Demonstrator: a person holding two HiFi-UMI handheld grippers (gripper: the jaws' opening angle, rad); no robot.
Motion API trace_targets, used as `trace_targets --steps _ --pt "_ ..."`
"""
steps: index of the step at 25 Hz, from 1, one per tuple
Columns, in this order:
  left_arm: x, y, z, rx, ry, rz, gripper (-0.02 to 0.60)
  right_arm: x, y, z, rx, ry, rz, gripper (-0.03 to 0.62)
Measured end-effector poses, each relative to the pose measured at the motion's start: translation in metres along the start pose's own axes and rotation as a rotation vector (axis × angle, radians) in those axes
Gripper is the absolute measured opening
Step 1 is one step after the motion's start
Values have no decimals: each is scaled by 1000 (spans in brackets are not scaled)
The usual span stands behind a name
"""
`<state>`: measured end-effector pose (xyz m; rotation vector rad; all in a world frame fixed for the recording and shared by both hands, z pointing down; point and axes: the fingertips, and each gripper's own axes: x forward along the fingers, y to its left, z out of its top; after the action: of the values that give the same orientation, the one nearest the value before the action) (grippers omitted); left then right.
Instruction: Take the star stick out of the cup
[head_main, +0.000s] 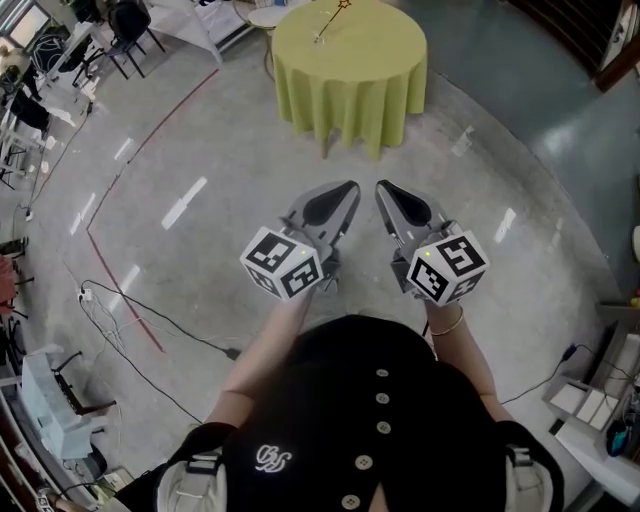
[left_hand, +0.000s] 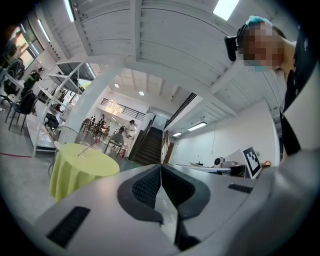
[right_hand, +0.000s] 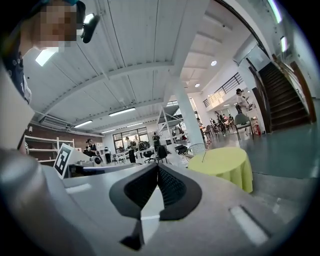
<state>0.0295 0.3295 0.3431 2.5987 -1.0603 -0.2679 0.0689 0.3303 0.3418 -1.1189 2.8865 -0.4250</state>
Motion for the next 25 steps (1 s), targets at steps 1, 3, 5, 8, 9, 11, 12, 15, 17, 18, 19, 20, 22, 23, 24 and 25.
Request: trace_targets --steps 1,3,5,8,9,11,12,15,17,18,19,20,22,23,24,25 --pt "6 9 4 -2 1 -4 15 10 -6 3 2 2 -4 3" --pt "20 28 14 -3 4 -15 15 31 -18 8 3 6 -12 3" --pt "32 48 21 -11 5 -24 15 54 -28 14 0 10 -16 3" --pt "50 78 30 -31 10 -35 15 88 -44 23 -7 13 -20 3" --pt "55 87 33 -34 12 -38 15 98 -50 26 -8 15 -22 3" --pt "65 105 40 -36 13 -41 15 117 -60 31 -11 15 -28 3" --pt "69 115 43 -36 15 -42 15 126 -65 33 -10 11 -33 3" --pt "84 143 49 -33 30 -45 15 151 -83 41 -5 -5 -55 3" --pt "93 158 52 -29 41 -50 15 165 -95 43 -1 -11 -67 3" --pt "97 165 54 -27 45 -53 15 172 -100 44 2 -12 -72 3" --pt "100 171 55 -25 49 -57 15 178 -104 44 4 -14 -77 3" --pt "101 176 57 -24 52 -62 15 184 -106 45 6 -15 -80 3" --pt "102 184 58 -26 60 -69 15 193 -107 45 7 -18 -83 3" --pt "102 186 58 -28 65 -72 15 195 -107 45 9 -19 -83 3" --pt "102 187 57 -30 73 -75 15 196 -107 46 12 -20 -83 3" --pt "103 188 56 -31 81 -80 15 196 -107 46 16 -21 -84 3"
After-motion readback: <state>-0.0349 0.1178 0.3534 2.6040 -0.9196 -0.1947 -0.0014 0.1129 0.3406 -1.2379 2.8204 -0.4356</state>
